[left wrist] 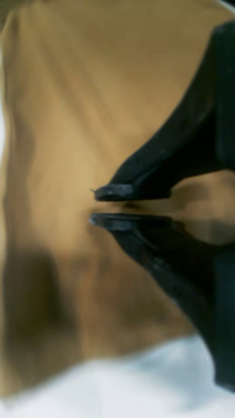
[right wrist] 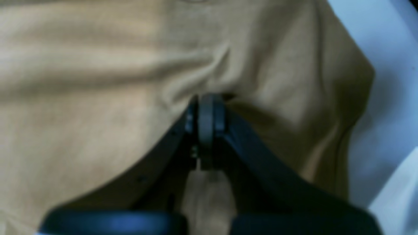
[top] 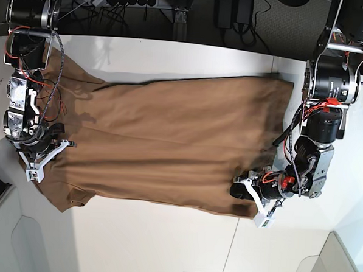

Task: Layout the t-shirt on the table in an organized manner, then fold the t-shirt properly
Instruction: 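Release the shirt and move both grippers to its outer corners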

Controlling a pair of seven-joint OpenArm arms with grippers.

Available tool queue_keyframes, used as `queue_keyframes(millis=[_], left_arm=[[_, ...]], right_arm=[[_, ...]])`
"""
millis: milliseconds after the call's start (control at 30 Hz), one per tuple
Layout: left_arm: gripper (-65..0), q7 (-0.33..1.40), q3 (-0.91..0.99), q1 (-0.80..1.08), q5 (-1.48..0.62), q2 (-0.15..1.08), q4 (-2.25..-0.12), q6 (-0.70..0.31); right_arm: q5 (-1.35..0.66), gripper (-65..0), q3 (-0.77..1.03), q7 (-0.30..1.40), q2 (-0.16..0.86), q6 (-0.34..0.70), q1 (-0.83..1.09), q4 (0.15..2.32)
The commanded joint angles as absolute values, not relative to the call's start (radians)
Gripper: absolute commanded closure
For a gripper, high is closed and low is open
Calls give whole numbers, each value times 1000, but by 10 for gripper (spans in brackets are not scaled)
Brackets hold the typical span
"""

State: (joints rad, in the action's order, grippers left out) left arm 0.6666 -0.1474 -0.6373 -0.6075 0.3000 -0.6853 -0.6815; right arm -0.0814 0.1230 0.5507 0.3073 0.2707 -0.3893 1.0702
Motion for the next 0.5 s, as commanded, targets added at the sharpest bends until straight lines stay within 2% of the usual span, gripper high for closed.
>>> queue_keyframes(millis=[0,233,333,467], left_arm=[[-102,667,-145,-659,-671,322,-738,-698],[-127,731,-145,-476,-790,482,-1031,-698],[-157,816,-144,-380,-890,550,-1128,-698],[-189,852,-103,-216,-917,629,-1236,-698]], right_arm=[[-87,0,125,548,321,265,-408,1112],[-95,0,160,627,321,205,-260,1387],[-161,0,213,702,321,205,-174,1508],[-237,0,321,709,321,205,-1,1663]])
